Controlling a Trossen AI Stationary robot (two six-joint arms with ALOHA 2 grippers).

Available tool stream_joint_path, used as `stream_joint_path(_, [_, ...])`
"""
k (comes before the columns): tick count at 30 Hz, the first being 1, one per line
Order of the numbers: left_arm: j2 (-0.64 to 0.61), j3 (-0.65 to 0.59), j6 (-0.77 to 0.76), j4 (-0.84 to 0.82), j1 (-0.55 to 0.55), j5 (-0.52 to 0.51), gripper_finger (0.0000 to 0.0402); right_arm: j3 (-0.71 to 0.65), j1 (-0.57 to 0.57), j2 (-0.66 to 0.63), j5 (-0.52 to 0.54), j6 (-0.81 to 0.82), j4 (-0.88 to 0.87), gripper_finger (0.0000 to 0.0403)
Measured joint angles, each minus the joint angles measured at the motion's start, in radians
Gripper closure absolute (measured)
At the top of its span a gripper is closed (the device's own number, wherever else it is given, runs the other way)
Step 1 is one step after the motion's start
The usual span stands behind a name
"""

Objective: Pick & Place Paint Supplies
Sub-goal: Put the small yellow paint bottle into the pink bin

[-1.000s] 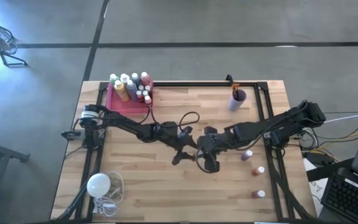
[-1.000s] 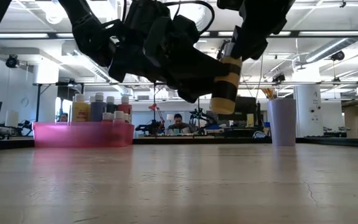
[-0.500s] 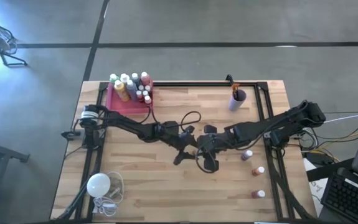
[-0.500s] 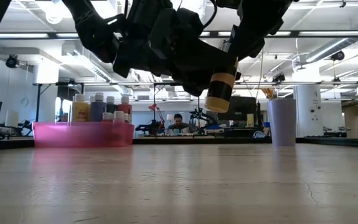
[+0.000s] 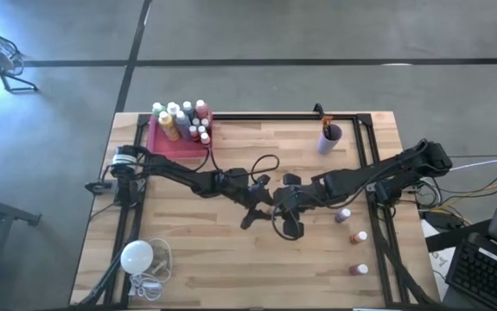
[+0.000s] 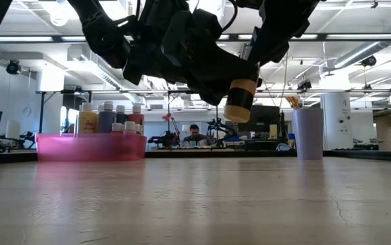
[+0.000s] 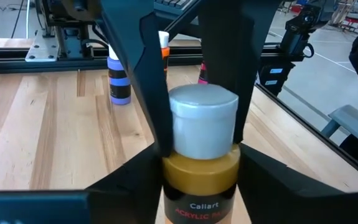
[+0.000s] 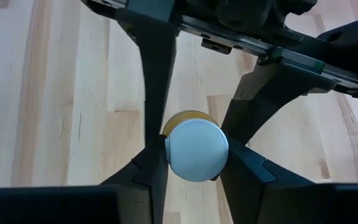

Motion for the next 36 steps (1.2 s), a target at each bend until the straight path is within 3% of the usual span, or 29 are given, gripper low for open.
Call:
stream_joint_path(7, [0.000,0.000,0.004,0.000,0.000,0.000,0.0245,0.000,0.000,0.000,-0.002,-0.004,0.000,0.0288])
stream_joint_path(20, [0.000,0.001,0.004,0.001,0.000,0.000,0.0242,0.000,0.000,-0.012,-0.002,-0.009,-0.014,0.0279])
stream_joint_path(36, [-0.005,0.001,0.012,-0.007,0.000,0.016,0.0243,-0.037,0.010,-0.141,0.066,0.055,-0.087,0.0215])
